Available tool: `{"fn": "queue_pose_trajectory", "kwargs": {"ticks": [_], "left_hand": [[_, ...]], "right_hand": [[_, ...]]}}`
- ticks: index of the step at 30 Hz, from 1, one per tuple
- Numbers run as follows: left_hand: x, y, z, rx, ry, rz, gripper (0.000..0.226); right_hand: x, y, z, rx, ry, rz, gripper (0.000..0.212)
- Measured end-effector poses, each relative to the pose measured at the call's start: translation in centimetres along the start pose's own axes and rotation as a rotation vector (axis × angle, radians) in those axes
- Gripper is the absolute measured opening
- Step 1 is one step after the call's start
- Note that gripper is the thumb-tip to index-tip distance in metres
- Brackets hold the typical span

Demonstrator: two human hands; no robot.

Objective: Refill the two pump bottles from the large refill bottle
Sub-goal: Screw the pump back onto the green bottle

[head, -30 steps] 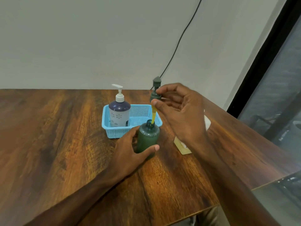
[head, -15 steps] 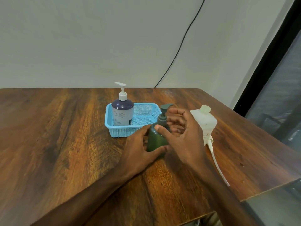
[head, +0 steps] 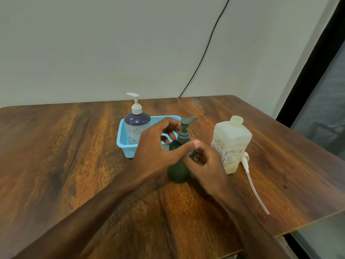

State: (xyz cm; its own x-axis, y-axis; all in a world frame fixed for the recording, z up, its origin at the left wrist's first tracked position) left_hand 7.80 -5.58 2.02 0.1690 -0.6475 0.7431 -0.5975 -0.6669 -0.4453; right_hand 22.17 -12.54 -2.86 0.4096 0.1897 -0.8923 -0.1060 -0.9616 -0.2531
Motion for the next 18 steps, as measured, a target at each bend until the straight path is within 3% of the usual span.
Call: {"fn": "queue_pose_trajectory", "kwargs": {"ticks": [3, 10, 15, 18], "left_hand": [[-0.3, -1.5, 0.1, -0.035, 0.035, -0.007, 0.037], [-0.9, -2.3, -0.4, -0.297, 0.190, 0.089, 0.033], [-1.2, -2.2, 0.4, -0.331, 0.263, 0.108, 0.026], [-0.8, -2.4, 1.0, -0.314, 0.181, 0.072, 0.023]], "right_hand": [[0.3, 0.0, -0.2, 0.002, -0.022, -0.012, 0.053], [0.1, -0.2, -0.4, -0.041, -0.140, -0.048, 0.049], [0.3, -0.4, -0.3, -0.041, -0.143, -0.036, 0.047], [0.5, -0.4, -0.1, -0.046, -0.129, -0.030, 0.047]]}}
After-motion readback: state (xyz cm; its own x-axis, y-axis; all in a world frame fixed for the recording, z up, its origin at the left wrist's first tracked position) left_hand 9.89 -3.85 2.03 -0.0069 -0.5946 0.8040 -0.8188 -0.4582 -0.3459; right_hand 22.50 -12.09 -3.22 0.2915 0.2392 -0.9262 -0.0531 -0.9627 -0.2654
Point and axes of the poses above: each hand's wrist, its own y-axis away from the middle knuckle, its own z-axis out of the palm, x = y × z, the point moved 3 cm from there along -y, towards the middle knuckle, and after that the axes turned 11 degrees about -x, right-handed, at the moved point
